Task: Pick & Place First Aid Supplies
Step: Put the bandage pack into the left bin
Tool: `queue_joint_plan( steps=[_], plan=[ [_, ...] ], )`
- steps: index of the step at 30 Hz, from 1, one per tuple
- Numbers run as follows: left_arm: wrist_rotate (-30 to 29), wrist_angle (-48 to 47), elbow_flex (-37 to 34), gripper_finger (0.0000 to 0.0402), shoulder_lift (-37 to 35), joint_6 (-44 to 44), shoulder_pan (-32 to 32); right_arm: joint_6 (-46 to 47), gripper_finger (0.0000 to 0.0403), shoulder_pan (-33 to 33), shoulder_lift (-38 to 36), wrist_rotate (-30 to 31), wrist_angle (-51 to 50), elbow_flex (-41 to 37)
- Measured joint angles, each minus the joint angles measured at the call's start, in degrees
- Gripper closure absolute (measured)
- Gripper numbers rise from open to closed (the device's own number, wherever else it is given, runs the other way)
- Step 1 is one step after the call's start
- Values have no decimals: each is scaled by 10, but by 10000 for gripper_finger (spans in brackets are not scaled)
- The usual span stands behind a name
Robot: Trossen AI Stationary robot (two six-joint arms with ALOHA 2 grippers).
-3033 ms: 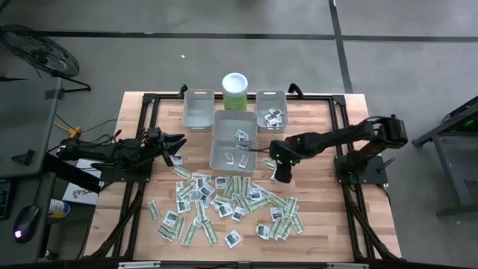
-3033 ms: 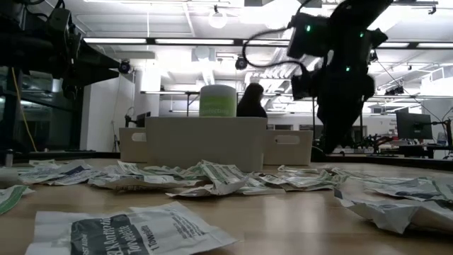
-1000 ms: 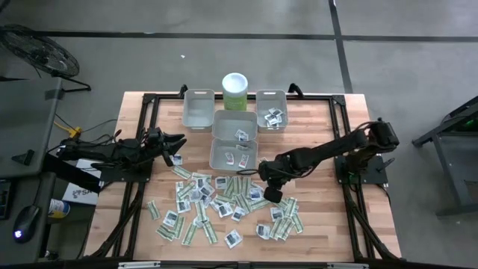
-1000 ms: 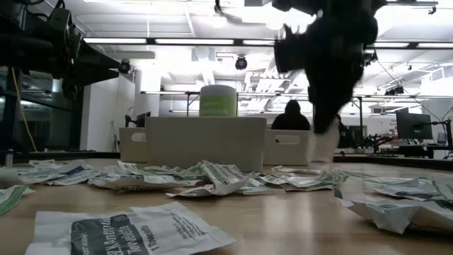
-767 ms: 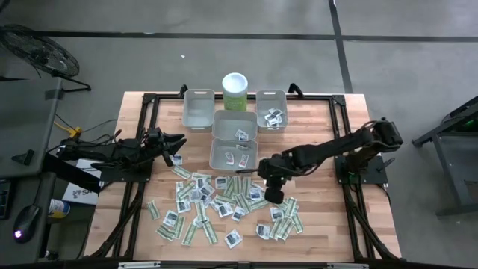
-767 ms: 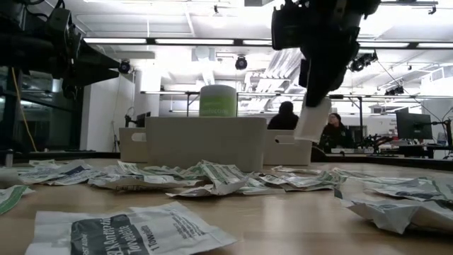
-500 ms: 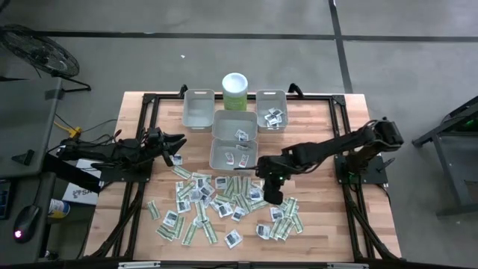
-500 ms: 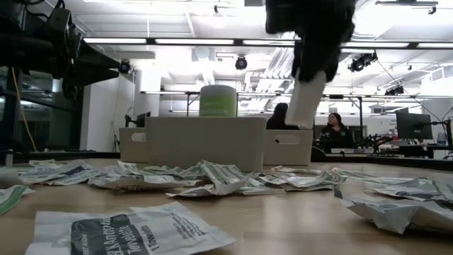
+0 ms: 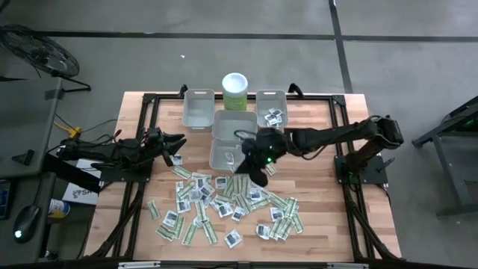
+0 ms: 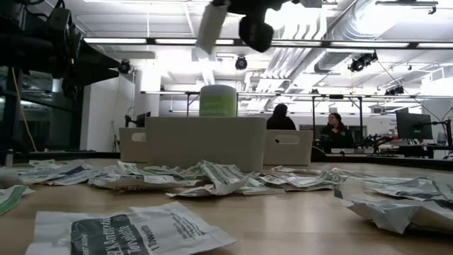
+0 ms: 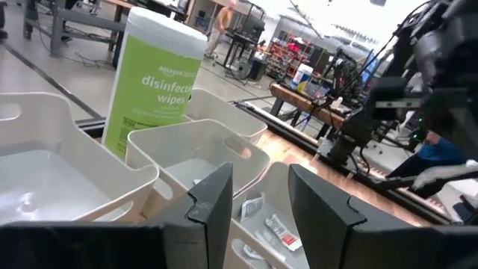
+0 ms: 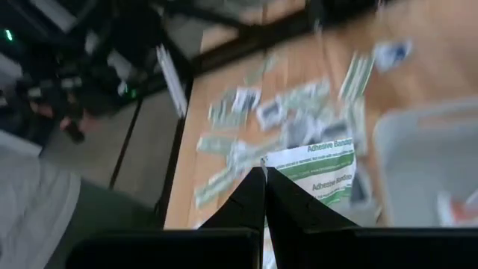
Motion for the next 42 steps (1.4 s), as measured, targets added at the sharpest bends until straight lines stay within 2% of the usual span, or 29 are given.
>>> queue_joint_plan(
  steps=[10, 13, 20, 24, 30, 38, 42],
  plan=[
    [7, 0, 0, 270, 0, 0, 0, -7, 403, -30, 0, -9, 119, -1],
    [46, 25, 0, 270, 0, -1, 0, -15, 403, -34, 0, -9, 148, -1],
    [192, 205, 0, 270, 11, -1, 0, -3, 403, -57, 2, -34, 208, -1],
    [198, 239, 1, 270, 38, -10, 0, 14, 403, -73, 2, -65, 261, -1],
    [215, 271, 58, 270, 135, 3, 0, 29, 403, -90, 3, -88, 305, -1],
    [230, 265, 198, 270, 335, 82, 9, 44, 403, -101, 19, -138, 391, 0],
    [303, 267, 263, 270, 424, 88, 61, 32, 403, -102, 19, -163, 395, 0]
  ],
)
